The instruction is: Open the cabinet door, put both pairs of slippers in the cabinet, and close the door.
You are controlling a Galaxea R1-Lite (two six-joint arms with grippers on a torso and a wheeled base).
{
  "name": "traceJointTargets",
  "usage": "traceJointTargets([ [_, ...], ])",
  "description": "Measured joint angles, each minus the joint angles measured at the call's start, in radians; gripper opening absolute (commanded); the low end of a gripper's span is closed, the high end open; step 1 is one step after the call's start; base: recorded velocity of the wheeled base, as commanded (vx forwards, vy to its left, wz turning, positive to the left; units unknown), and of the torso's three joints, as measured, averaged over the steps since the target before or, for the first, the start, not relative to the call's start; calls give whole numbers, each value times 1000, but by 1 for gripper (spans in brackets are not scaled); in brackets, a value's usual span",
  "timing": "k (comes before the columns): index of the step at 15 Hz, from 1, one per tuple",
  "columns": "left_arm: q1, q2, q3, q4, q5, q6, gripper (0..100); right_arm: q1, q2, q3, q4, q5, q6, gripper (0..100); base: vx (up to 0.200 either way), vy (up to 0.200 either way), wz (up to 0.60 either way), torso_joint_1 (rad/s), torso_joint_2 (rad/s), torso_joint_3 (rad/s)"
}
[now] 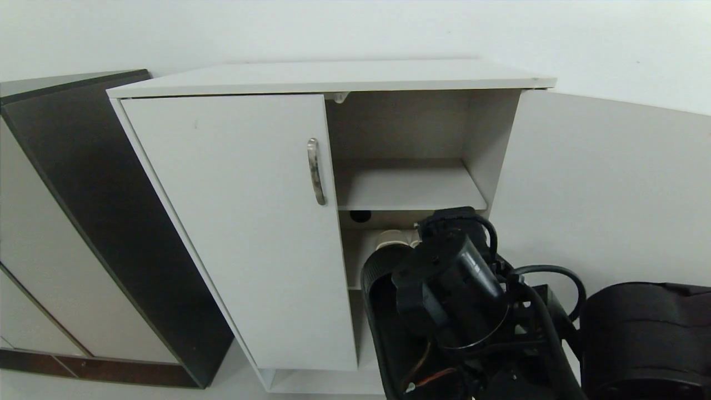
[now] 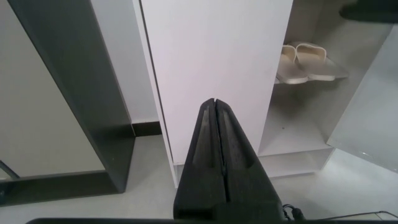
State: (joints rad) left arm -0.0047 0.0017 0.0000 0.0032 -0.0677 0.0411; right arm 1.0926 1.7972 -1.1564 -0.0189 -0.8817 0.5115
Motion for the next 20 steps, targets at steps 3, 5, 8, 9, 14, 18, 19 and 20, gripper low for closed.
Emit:
traceJointTargets([
  [3,0,0,0,0,0,0,0,-10,-4,-38,-90,-6,-111,0,0,0,0,0,0,0],
  [5,0,0,0,0,0,0,0,-18,-7,-76,-95,-5,-123,0,0,0,0,0,0,0],
  [8,0,0,0,0,0,0,0,-56,-1,-114,-94,-4,-119,0,0,0,0,0,0,0],
  [9,0,0,0,0,0,0,0,-60,4,-115,-92,-4,-113,0,0,0,0,0,0,0],
  [14,0,0,0,0,0,0,0,-71,25,-119,-57,-3,-89,0,40,0,0,1,0,0],
  [18,0,0,0,0,0,0,0,-83,33,-121,-56,-3,-89,0,200,0,0,2,1,5],
  [19,0,0,0,0,0,0,0,-87,35,-123,-56,-4,-91,0,200,0,0,2,-2,2],
  [20,0,0,0,0,0,0,0,-90,38,-127,-56,-4,-92,0,200,0,0,7,12,2],
])
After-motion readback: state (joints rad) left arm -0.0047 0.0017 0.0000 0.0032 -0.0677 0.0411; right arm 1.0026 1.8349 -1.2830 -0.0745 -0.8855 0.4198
